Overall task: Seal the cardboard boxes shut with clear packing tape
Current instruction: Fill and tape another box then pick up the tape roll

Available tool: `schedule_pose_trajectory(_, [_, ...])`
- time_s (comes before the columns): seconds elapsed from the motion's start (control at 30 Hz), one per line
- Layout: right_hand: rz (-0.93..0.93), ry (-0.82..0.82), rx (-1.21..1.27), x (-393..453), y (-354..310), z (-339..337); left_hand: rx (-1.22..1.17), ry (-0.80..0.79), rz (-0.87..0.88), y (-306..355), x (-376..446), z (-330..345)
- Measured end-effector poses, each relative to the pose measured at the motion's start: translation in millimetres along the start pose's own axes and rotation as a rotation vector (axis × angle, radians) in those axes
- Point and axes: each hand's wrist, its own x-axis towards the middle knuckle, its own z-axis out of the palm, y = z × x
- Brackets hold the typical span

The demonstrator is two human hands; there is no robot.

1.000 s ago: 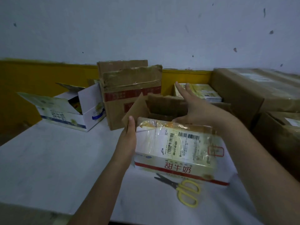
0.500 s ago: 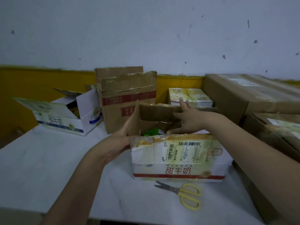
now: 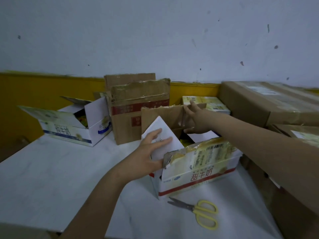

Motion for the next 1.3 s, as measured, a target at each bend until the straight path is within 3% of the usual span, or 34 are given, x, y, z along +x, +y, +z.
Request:
schedule_pose_trajectory(0.07, [-0.01,-0.007,0.01,5.6,-0.2,1.1,0.014,-0.08,-0.081,6.3,-0.6,3.0])
schedule_pose_trajectory(0.13, [-0.008,0.0,0.068,10.3,2.0,1.1,-0.13,-0.147,-0.204,17.3,-3.0,7.5])
schedule_pose_trajectory(0.2, [-0.009,0.025,0.111,13.8,4.7,-0.4,-0.274,-0.115,-0.269,24.9,-5.6,8.0])
schedule_pose_trajectory(0.3, [-0.017,0.084,0.101,18.4,5.4,-4.5,-0.388,0.0,-0.273,18.7,-5.7,4.5])
schedule_pose_trajectory(0.4, [-0.015,0.202,0.133,24.4,1.1,-14.0,-0.294,0.135,-0.231,10.6,-2.0,7.2])
schedule_pose_trajectory(0.47, [0.002,0.253,0.205,24.4,-0.5,-25.8,-0.197,0.318,-0.145,6.1,2.6,10.3])
schedule_pose_trajectory(0.57, [0.02,0.198,0.282,10.6,-2.5,-38.9,-0.046,0.526,-0.206,-10.1,12.8,13.5])
schedule_pose_trajectory(0.73, [-0.003,-0.008,0.318,-5.0,-10.4,9.5,0.014,0.484,-0.171,-45.3,32.3,24.4])
schedule_pose_trajectory(0.9, [-0.054,-0.008,0.29,-6.2,-16.3,80.9,0.109,0.285,-0.122,-55.2,32.8,28.8])
schedule_pose_trajectory(1.07, [-0.079,-0.006,0.302,-13.0,-14.8,85.1,0.044,0.246,-0.138,-55.9,30.6,26.8])
schedule_pose_trajectory(1.2, [0.1,0.06,0.272,-18.3,10.0,78.8,0.114,0.253,-0.161,-50.4,33.2,19.9])
schedule_pose_trajectory(1.3, [0.296,-0.011,0.364,-24.8,25.4,86.4,0.195,0.218,-0.171,-46.6,35.0,15.3])
